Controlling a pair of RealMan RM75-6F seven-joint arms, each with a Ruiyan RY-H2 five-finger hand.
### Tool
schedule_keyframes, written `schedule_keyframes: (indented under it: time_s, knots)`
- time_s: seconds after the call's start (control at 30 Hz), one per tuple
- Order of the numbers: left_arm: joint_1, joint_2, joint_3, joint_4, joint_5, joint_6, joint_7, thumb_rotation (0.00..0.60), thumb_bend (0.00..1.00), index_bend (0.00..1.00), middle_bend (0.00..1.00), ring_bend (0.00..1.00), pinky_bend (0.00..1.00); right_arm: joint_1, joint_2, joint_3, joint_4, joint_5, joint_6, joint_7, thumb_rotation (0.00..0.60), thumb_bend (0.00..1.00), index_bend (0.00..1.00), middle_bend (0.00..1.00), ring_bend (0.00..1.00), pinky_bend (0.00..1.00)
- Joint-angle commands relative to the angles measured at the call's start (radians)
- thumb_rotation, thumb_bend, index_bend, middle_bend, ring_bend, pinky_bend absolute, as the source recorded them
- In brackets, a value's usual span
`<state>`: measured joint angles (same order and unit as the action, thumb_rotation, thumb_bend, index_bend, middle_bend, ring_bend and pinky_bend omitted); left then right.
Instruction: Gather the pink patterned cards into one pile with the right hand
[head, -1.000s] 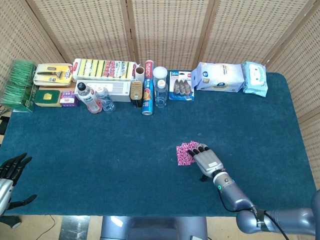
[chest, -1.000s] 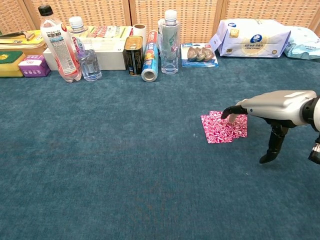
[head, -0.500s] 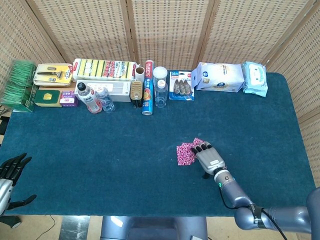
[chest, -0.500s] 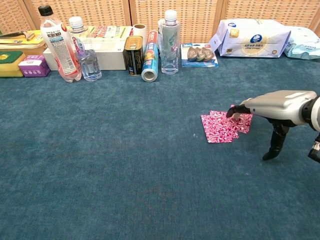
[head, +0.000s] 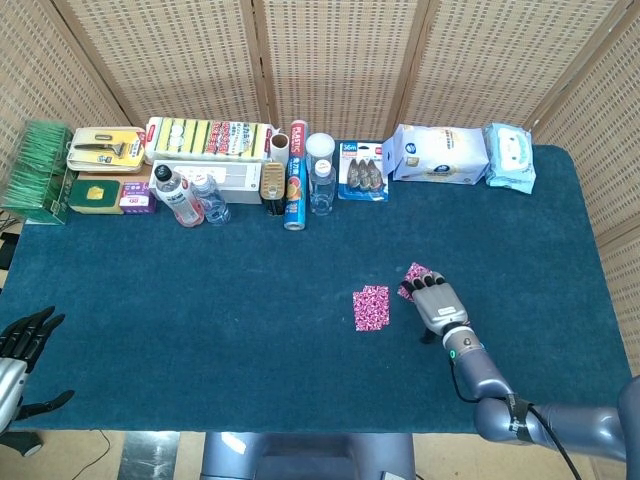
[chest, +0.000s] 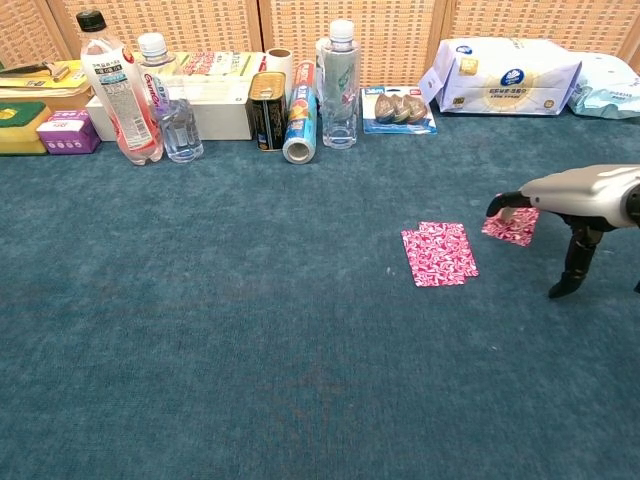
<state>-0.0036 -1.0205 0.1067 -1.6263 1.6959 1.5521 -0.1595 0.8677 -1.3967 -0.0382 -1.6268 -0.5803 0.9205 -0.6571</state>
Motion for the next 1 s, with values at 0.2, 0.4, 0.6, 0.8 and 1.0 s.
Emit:
schedule_keyframes:
  time_s: [0.2, 0.4, 0.6, 0.8, 1.0]
  knots:
    - [0.001, 0.000, 0.000, 0.005, 0.001, 0.003, -0.006, 0.600, 0.03, 0.00, 0.00, 0.00, 0.05, 0.003, 0.042, 0.020, -0.063, -0.007, 0.025, -0.002, 0.600, 0.00, 0.09, 0.13, 0.00, 0.00]
    - [-0.001, -0.001, -0.001, 0.002, -0.002, -0.002, 0.000, 0.600, 0.03, 0.00, 0.00, 0.00, 0.05, 0.008, 0.065, 0.025, -0.160, -0.062, 0.043, -0.011, 0.600, 0.00, 0.08, 0.13, 0.00, 0.00]
    - [-0.001, -0.002, -0.001, 0.000, -0.002, -0.004, 0.004, 0.600, 0.03, 0.00, 0.00, 0.00, 0.05, 0.022, 0.041, 0.011, -0.215, -0.077, 0.034, -0.035, 0.600, 0.00, 0.09, 0.13, 0.00, 0.00]
    - [-0.001, -0.001, -0.001, 0.003, -0.003, -0.002, -0.002, 0.600, 0.03, 0.00, 0.00, 0.00, 0.05, 0.038, -0.010, 0.017, -0.214, -0.056, 0.033, -0.044, 0.600, 0.00, 0.09, 0.13, 0.00, 0.00]
    - [-0.001, 0.002, -0.002, 0.006, -0.003, 0.000, -0.014, 0.600, 0.03, 0.00, 0.00, 0.00, 0.05, 0.050, -0.043, 0.015, -0.195, -0.042, 0.036, -0.055, 0.599, 0.00, 0.09, 0.13, 0.00, 0.00]
